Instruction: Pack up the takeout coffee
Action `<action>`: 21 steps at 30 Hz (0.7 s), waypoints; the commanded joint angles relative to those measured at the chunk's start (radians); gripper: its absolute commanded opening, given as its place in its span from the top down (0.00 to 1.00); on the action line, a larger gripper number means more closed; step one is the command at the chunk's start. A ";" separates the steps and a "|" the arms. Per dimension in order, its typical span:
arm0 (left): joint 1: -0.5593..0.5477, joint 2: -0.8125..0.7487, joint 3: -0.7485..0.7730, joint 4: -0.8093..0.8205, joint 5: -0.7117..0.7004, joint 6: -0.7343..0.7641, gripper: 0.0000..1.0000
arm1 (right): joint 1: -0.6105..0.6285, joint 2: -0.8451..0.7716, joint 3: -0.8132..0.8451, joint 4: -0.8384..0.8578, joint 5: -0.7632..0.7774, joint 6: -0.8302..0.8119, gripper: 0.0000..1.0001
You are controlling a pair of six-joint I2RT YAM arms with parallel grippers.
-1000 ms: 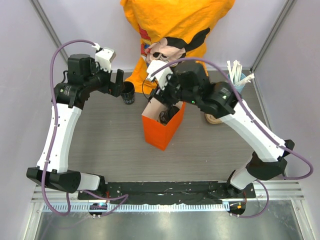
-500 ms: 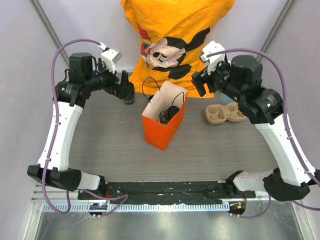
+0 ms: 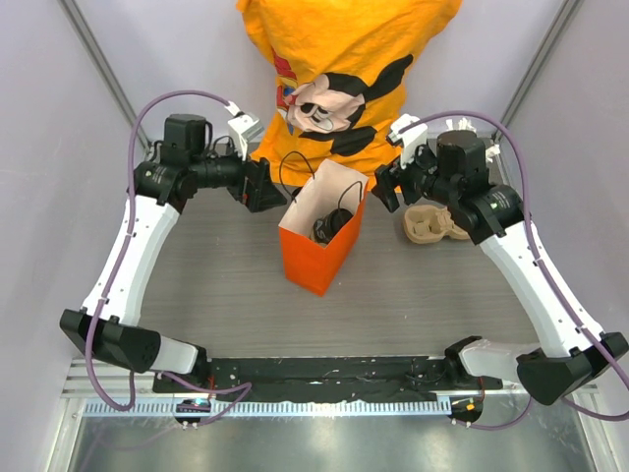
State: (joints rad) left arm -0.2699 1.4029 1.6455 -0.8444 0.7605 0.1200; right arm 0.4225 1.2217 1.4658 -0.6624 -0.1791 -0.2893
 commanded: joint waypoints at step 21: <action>-0.049 0.057 0.013 0.082 0.158 -0.019 0.00 | 0.002 0.116 0.057 0.222 -0.094 0.091 0.25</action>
State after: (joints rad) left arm -0.3141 1.4643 1.6428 -0.7753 0.8406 0.0891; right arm 0.4232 1.3258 1.4792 -0.5495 -0.3473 -0.2363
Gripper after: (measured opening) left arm 0.996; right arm 0.748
